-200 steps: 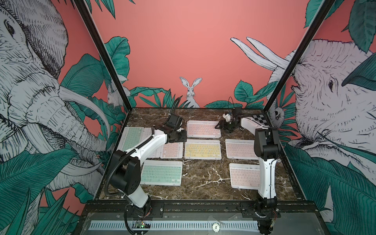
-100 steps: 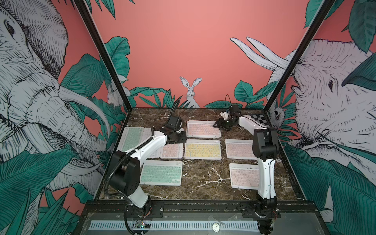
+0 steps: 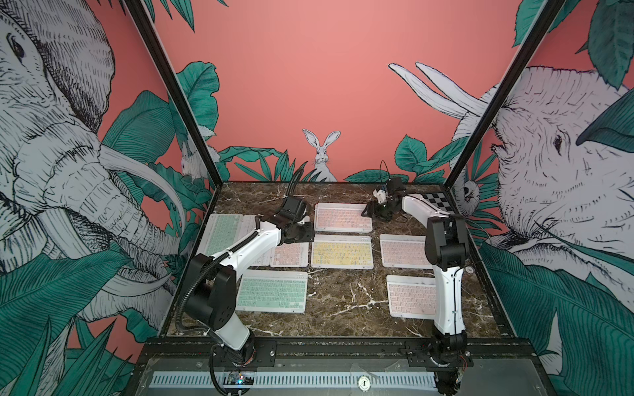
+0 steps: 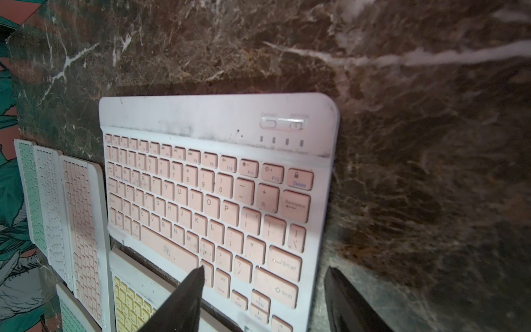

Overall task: Stack the numeric keypads
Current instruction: Place the numeric keypad at the numeric keypad.

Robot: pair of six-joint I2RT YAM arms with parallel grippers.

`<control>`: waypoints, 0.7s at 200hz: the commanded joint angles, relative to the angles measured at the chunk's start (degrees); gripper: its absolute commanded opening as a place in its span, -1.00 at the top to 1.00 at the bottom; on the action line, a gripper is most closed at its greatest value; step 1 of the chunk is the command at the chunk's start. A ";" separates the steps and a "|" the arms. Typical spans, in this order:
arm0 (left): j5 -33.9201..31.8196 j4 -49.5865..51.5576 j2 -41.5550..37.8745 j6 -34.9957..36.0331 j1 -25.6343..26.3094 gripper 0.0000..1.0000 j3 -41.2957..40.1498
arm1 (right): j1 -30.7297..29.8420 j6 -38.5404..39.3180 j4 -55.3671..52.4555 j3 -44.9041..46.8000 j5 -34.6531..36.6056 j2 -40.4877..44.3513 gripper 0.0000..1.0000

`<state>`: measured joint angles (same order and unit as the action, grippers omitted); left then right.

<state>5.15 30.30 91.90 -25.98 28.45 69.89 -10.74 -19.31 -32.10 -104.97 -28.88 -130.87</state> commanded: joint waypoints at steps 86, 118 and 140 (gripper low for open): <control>0.82 -0.66 -1.15 -0.67 0.03 -0.15 -0.81 | -2.02 -0.72 0.63 -0.83 -0.87 -2.48 -0.32; 0.85 -0.75 -1.16 -0.72 0.02 -0.15 -0.81 | -2.11 -0.73 0.69 -0.63 -0.93 -2.27 -0.33; 0.92 -0.86 -1.29 -0.68 0.03 -0.15 -1.07 | -2.09 -0.42 -0.04 -0.68 0.03 -1.93 -0.33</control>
<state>5.56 29.95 91.90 -25.98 28.45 69.87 -12.38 -19.92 -31.99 -104.97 -29.26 -132.18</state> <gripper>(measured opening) 0.575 0.665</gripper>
